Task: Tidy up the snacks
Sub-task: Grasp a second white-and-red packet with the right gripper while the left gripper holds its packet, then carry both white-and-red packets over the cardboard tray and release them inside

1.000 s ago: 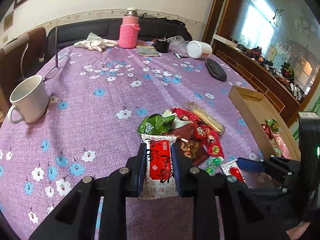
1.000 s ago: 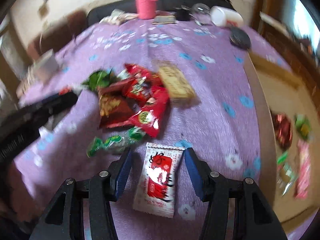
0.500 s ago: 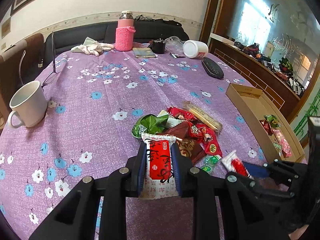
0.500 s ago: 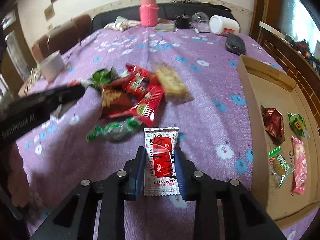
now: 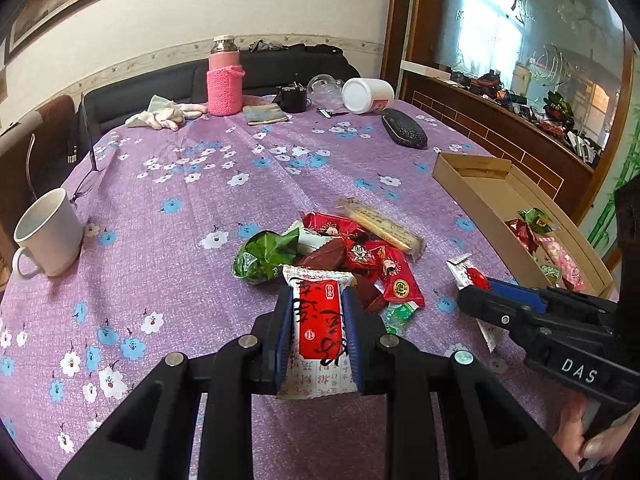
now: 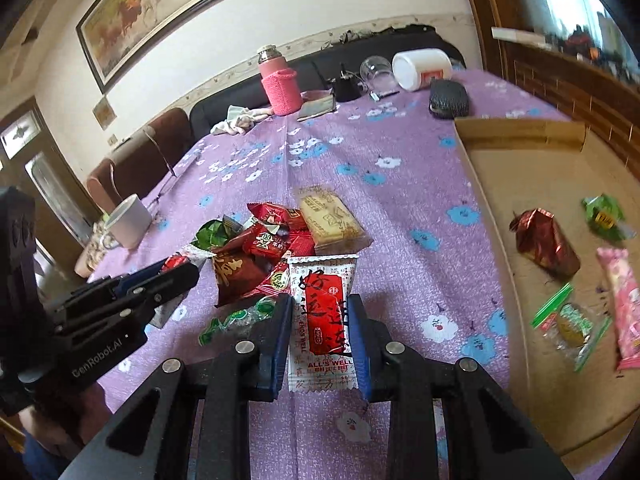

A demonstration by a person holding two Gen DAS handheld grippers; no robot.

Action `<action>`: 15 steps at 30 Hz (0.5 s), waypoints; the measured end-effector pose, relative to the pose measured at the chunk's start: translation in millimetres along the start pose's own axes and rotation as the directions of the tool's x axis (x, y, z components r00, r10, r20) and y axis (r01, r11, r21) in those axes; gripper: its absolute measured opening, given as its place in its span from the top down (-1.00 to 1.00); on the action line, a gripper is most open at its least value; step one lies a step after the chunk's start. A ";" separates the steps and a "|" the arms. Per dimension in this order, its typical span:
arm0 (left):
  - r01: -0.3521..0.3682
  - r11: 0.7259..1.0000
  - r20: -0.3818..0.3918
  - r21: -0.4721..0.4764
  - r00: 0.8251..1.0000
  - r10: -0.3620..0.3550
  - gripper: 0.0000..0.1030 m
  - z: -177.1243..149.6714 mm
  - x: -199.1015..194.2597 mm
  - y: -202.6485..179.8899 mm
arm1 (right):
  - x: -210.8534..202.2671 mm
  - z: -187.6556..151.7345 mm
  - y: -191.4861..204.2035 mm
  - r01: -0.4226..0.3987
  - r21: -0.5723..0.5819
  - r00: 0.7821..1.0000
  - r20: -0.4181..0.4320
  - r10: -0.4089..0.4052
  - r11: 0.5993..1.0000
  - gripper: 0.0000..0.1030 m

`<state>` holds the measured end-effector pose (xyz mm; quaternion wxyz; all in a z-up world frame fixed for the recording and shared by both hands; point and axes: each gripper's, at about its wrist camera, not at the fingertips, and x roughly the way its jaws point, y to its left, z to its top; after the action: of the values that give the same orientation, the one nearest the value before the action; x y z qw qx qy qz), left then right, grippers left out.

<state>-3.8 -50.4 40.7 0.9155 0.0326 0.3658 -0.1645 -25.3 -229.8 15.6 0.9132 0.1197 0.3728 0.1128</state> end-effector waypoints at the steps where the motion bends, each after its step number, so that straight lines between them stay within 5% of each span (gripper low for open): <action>1: -0.002 1.000 0.002 0.001 1.000 0.002 0.55 0.1 -0.1 -0.3 | 1.2 0.3 -0.3 -0.004 0.003 1.000 -0.006 0.004 1.000 0.43; 15: -0.048 0.999 0.027 0.017 0.999 0.048 0.55 0.5 -2.8 -1.5 | -9.2 -2.7 7.5 -0.003 -0.031 0.999 0.046 0.005 1.000 0.43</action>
<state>-5.9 -51.1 43.0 0.9235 0.0471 0.3514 -0.1462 -34.5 -225.1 22.0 0.9231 0.1089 0.3497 0.1175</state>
